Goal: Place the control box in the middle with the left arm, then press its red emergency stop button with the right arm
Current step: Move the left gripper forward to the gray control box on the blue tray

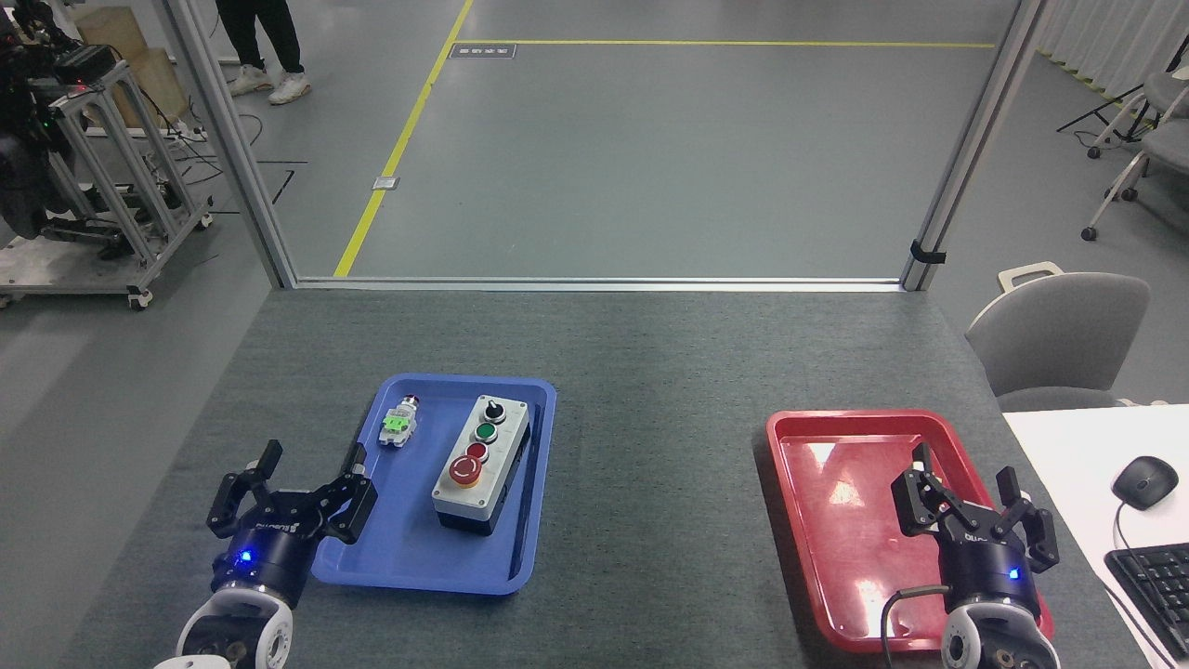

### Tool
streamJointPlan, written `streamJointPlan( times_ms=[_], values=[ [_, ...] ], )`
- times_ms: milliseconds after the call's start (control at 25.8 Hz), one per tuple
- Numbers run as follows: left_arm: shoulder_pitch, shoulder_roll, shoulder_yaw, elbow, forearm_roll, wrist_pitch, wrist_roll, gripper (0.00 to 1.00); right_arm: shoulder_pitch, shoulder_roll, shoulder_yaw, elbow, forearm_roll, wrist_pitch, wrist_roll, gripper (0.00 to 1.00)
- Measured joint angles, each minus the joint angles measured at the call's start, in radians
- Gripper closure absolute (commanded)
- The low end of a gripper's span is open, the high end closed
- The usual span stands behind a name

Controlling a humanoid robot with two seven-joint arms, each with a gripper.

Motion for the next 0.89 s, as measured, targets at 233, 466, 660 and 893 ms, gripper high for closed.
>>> streamJointPlan(
  times_ms=[233, 466, 660, 893],
  values=[
    [0.003, -0.002, 0.003, -0.004, 0.013, -0.002, 0.023, 0.01, 0.001, -0.003, 0.000, 0.000, 0.000, 0.000, 0.003, 0.00],
    [0.013, -0.002, -0.001, -0.044, 0.074, -0.015, 0.025, 0.01, -0.001, -0.001, 0.001, 0.000, 0.000, 0.000, 0.003, 0.00],
    [0.056, -0.003, -0.028, -0.107, 0.114, -0.136, 0.027, 0.01, -0.001, 0.000, 0.001, 0.000, 0.000, -0.002, 0.000, 0.00],
    [0.062, -0.024, -0.159, -0.066, -0.012, -0.144, 0.036, 0.01, 0.001, -0.001, 0.001, 0.000, 0.000, -0.002, -0.001, 0.00]
  ],
)
